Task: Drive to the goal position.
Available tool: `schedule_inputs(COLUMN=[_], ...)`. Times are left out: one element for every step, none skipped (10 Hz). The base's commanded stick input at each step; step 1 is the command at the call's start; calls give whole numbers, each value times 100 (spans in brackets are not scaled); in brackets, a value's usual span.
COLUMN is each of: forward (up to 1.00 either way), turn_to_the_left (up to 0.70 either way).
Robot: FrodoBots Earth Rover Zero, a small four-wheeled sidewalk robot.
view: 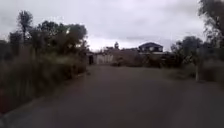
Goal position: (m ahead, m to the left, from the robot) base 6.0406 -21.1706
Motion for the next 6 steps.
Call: schedule_inputs(forward=[100,100,100,100,100,100], turn_to_the_left=[0,0,0,0,0,0])
